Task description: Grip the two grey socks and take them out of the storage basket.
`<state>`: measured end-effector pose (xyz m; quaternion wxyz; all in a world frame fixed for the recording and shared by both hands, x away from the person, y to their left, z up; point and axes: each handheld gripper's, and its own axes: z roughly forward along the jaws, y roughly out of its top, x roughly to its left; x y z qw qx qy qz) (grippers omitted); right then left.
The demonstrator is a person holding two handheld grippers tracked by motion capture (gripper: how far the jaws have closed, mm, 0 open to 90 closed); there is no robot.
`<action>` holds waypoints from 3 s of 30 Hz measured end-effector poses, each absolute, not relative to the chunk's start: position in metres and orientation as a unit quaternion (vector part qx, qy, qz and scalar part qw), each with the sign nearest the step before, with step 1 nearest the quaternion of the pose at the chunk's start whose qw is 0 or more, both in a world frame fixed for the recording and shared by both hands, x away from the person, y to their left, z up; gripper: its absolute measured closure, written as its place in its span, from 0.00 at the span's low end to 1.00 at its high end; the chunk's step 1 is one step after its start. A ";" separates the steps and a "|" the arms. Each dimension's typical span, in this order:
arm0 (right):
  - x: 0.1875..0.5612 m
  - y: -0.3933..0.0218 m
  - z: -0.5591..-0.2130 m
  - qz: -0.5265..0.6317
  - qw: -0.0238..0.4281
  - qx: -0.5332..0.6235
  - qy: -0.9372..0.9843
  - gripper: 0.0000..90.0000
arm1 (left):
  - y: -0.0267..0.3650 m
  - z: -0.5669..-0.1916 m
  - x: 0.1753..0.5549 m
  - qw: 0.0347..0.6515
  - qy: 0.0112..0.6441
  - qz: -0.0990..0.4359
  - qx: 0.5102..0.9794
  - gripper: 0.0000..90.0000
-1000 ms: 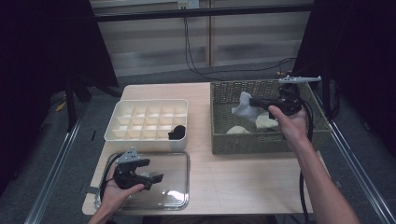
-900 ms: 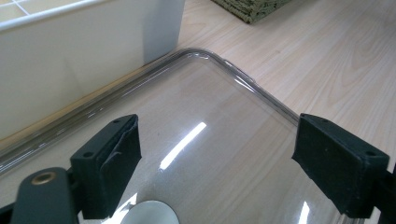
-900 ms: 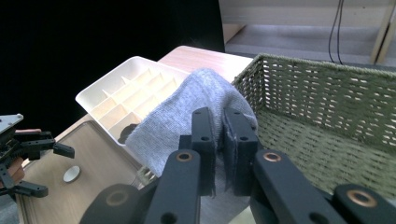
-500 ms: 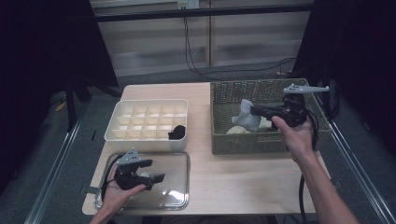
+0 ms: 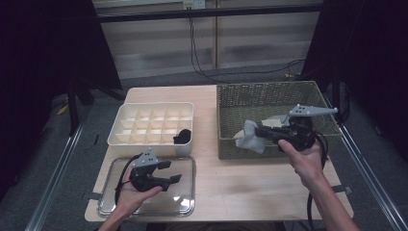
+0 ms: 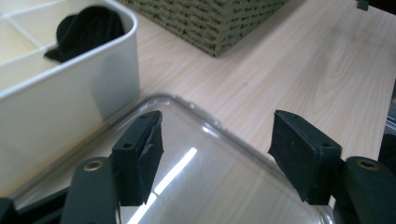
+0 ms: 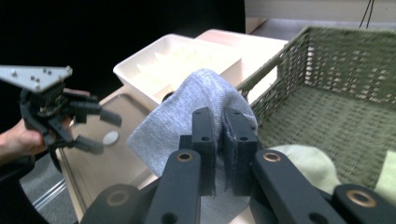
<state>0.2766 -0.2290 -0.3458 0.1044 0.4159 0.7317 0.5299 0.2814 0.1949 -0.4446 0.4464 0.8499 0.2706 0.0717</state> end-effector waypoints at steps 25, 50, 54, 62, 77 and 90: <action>0.270 -0.199 -0.459 0.456 0.020 0.445 0.770 0.92 | 0.115 -0.450 0.292 0.448 0.198 0.024 0.872 0.65; 0.272 -0.193 -0.492 0.412 0.010 0.448 0.793 0.91 | 0.068 -0.471 0.278 0.436 0.147 -0.037 0.887 0.80; 0.272 -0.189 -0.495 0.402 0.006 0.450 0.798 0.96 | 0.058 -0.479 0.274 0.425 0.137 -0.048 0.893 0.81; 0.266 -0.177 -0.500 0.397 -0.002 0.447 0.802 0.96 | 0.055 -0.494 0.275 0.399 0.142 -0.050 0.904 0.86; 0.245 -0.179 -0.498 0.401 -0.012 0.440 0.803 0.90 | 0.055 -0.493 0.288 0.386 0.150 -0.011 0.910 0.88; 0.241 -0.185 -0.493 0.419 -0.008 0.436 0.796 0.85 | 0.052 -0.494 0.294 0.408 0.162 -0.020 0.898 0.77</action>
